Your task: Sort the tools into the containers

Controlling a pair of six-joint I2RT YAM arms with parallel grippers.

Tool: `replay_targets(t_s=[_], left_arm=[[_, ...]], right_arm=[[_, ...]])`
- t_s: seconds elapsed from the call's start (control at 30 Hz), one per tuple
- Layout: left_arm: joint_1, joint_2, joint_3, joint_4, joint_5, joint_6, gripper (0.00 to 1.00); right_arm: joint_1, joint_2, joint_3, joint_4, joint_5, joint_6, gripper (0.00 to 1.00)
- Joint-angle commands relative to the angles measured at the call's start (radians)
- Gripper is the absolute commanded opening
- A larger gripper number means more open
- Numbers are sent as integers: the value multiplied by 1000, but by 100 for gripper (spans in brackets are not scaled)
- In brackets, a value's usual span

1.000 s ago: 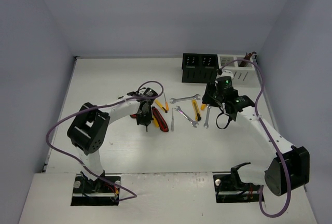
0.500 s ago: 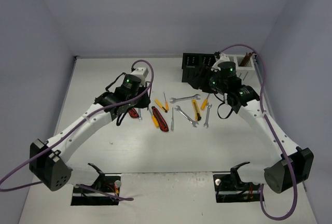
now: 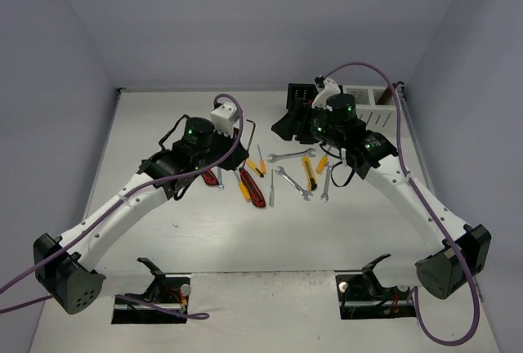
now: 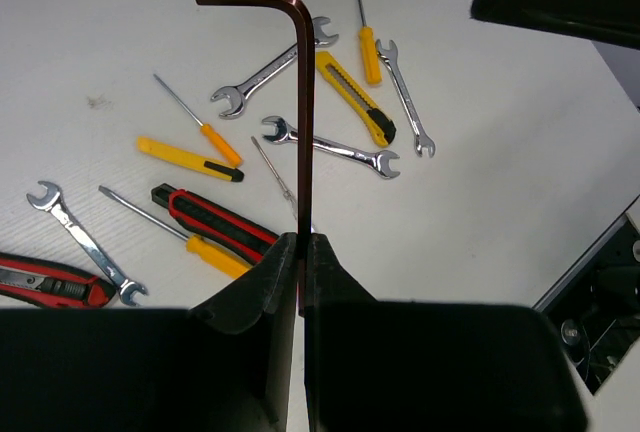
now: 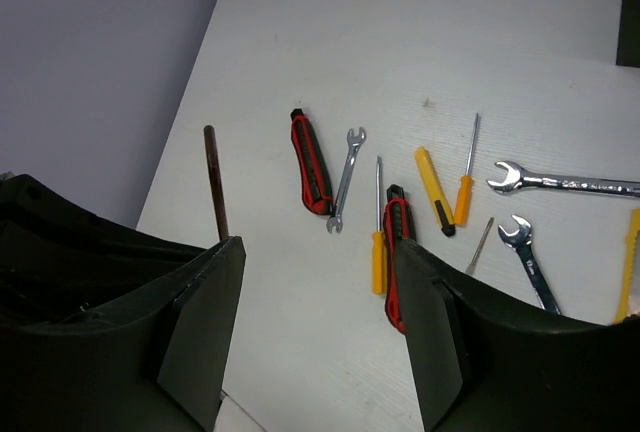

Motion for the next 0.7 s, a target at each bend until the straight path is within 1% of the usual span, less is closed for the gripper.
replay_targets(t_s=[0.0, 0.2, 0.37, 0.57, 0.67], left_arm=[[-31, -16, 50, 81, 23, 44, 0], [-57, -11, 68, 81, 19, 53, 0], [-77, -8, 77, 81, 11, 58, 0], [-90, 0, 83, 81, -8, 60, 0], [-92, 4, 86, 82, -11, 62, 0]], right_arm=[[27, 19, 67, 120, -26, -11, 58], [55, 52, 87, 142, -30, -16, 58], [67, 75, 97, 152, -34, -14, 55], [77, 82, 91, 157, -33, -10, 46], [77, 79, 83, 158, -32, -13, 35]])
